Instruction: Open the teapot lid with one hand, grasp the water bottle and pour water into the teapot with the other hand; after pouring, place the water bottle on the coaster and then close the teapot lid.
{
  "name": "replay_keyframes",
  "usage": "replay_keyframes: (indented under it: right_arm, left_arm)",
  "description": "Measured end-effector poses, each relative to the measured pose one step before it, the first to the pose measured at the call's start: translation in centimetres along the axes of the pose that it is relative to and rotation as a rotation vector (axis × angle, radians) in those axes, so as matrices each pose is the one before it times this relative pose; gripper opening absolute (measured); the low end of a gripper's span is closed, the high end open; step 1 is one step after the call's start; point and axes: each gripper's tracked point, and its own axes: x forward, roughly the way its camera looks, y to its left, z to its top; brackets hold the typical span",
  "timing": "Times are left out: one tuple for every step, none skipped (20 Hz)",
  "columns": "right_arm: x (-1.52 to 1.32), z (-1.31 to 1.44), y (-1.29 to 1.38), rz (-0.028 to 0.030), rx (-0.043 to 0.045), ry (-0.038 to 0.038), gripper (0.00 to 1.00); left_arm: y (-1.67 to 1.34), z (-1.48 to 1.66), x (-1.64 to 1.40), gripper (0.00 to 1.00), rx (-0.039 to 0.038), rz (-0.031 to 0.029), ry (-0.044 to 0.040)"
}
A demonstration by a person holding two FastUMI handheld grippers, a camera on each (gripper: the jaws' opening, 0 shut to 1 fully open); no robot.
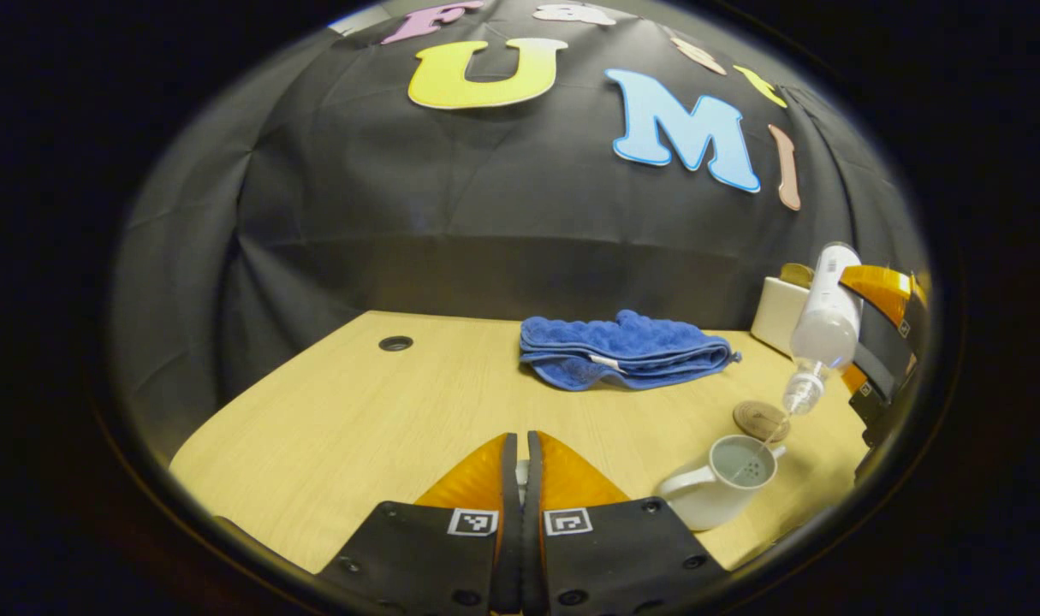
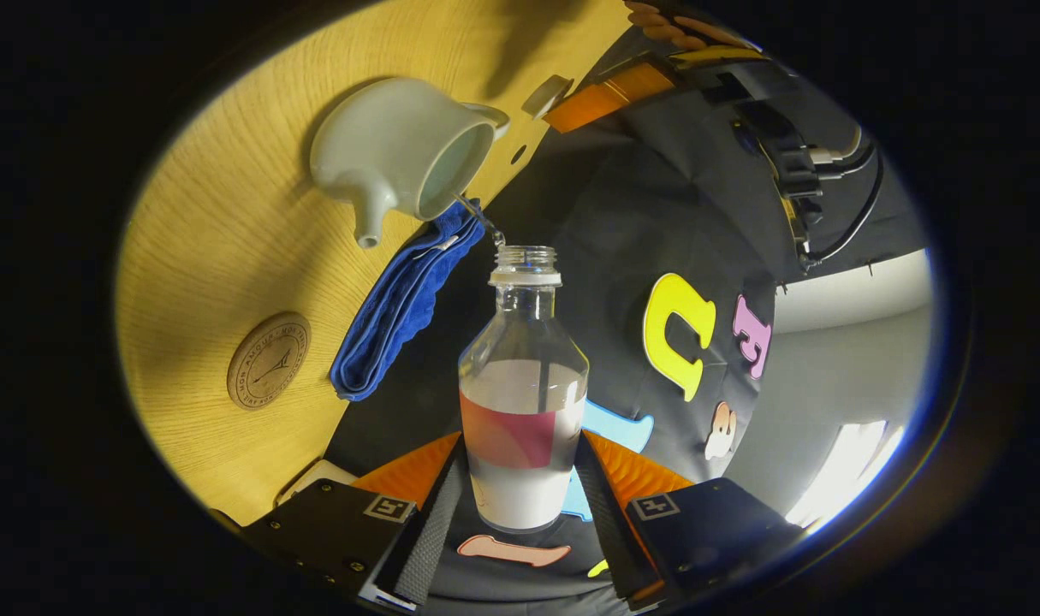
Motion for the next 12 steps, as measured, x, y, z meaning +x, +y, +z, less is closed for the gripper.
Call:
replay_keyframes:
  right_arm:
    - [-0.084,0.099,0.047,0.00070,-0.00464,-0.00179,0.76]
    - [-0.034,0.031,-0.078,-0.00117,-0.00377,-0.00198,0.76]
    - [-0.058,0.066,0.021,0.00013,-0.00274,-0.00190,0.76]
    - [-0.059,0.117,-0.073,-0.00098,-0.00277,-0.00221,0.76]
    - [-0.016,0.044,-0.054,-0.00002,-0.00403,-0.00152,0.76]
    - [-0.062,0.084,-0.027,-0.00178,-0.00467,-0.00251,0.76]
    - [-0.057,0.090,-0.035,-0.00186,-0.00618,-0.00211,0.76]
    - [-0.012,0.146,-0.038,-0.00288,-0.00737,-0.00295,0.77]
    - [-0.094,0.078,0.009,-0.00139,-0.00692,-0.00211,0.76]
    - [-0.061,0.067,0.048,0.00022,-0.00250,-0.00185,0.76]
    - [-0.071,-0.008,0.129,0.00262,-0.00041,-0.00086,0.76]
    - [-0.025,0.037,0.071,0.00120,-0.00107,-0.00119,0.76]
  left_arm:
    - [-0.053,-0.093,0.073,0.05,-0.00001,-0.00021,0.00061]
    - [0.005,0.050,0.055,0.06,0.00037,-0.00070,0.00122]
    - [-0.010,-0.077,-0.051,0.05,0.00025,0.00032,0.00074]
    - [-0.031,-0.027,-0.042,0.05,0.00029,-0.00021,0.00151]
    - [-0.028,-0.078,-0.020,0.05,0.00045,-0.00051,0.00099]
    - [-0.041,0.018,-0.006,0.05,0.00061,-0.00062,0.00122]
    - [-0.009,-0.059,0.035,0.05,0.00091,-0.00014,0.00093]
    - [0.011,-0.007,0.049,0.05,0.00095,0.00045,0.00087]
    - [-0.046,-0.072,0.010,0.05,0.00025,0.00087,0.00088]
    - [0.014,0.015,0.011,0.06,0.00054,-0.00007,0.00173]
    - [-0.004,-0.043,0.040,0.05,0.00028,-0.00013,0.00172]
    - [-0.092,-0.080,-0.023,0.05,0.00037,-0.00085,0.00180]
